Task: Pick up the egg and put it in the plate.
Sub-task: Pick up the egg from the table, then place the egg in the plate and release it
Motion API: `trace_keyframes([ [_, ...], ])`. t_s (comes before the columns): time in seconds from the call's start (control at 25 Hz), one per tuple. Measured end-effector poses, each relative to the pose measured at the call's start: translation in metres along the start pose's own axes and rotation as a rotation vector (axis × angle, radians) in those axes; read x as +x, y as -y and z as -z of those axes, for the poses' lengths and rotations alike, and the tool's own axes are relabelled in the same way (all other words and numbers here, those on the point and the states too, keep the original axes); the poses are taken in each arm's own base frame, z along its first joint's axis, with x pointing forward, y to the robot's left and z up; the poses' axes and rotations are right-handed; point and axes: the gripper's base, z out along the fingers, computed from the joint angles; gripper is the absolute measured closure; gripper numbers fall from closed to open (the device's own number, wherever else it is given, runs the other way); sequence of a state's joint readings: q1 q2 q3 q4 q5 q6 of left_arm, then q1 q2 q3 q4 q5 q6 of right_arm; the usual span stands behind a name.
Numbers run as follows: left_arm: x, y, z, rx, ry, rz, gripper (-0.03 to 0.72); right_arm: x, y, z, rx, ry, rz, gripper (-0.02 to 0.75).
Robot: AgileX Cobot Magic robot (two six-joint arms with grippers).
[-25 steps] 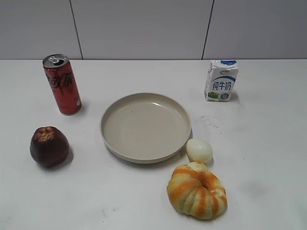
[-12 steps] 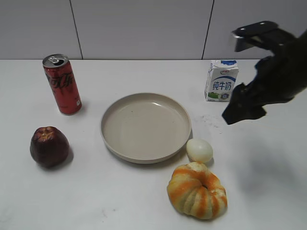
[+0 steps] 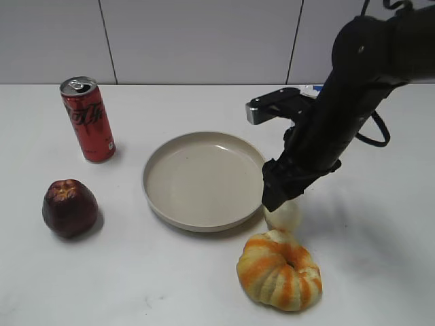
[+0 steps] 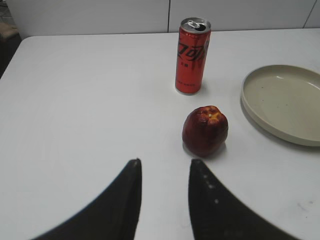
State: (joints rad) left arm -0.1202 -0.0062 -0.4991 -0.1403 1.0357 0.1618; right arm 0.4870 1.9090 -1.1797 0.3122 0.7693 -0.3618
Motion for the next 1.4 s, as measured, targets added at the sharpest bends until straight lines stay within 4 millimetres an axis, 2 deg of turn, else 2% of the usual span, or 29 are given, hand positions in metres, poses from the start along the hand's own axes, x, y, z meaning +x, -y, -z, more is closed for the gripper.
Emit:
trace_keyframes([
  [0.16, 0.0, 0.0, 0.0, 0.0, 0.0, 0.0, 0.451, 0.002, 0.006, -0.025, 0.0, -0.05, -0.015, 0.146],
  [0.28, 0.0, 0.0, 0.0, 0.0, 0.0, 0.0, 0.45, 0.001, 0.008, -0.033, 0.009, -0.041, -0.022, 0.146],
  [0.4, 0.0, 0.0, 0.0, 0.0, 0.0, 0.0, 0.45, 0.0, 0.009, -0.033, 0.011, -0.033, -0.022, 0.174],
  [0.52, 0.0, 0.0, 0.0, 0.0, 0.0, 0.0, 0.45, 0.001, 0.008, -0.033, 0.002, -0.054, -0.021, 0.301],
  [0.8, 0.0, 0.0, 0.0, 0.0, 0.0, 0.0, 0.45, 0.004, 0.008, -0.031, 0.0, -0.108, -0.024, 0.298],
  [0.92, 0.0, 0.0, 0.0, 0.0, 0.0, 0.0, 0.45, -0.003, 0.008, -0.02, 0.024, -0.103, -0.005, 0.298],
  [1.12, 0.0, 0.0, 0.0, 0.0, 0.0, 0.0, 0.45, -0.03, 0.001, 0.019, 0.019, -0.034, 0.022, 0.298],
  [1.28, 0.0, 0.0, 0.0, 0.0, 0.0, 0.0, 0.45, -0.055, -0.018, 0.043, -0.017, 0.057, 0.051, 0.299],
  [1.4, 0.0, 0.0, 0.0, 0.0, 0.0, 0.0, 0.45, -0.07, -0.038, 0.046, -0.023, 0.136, 0.098, 0.299],
])
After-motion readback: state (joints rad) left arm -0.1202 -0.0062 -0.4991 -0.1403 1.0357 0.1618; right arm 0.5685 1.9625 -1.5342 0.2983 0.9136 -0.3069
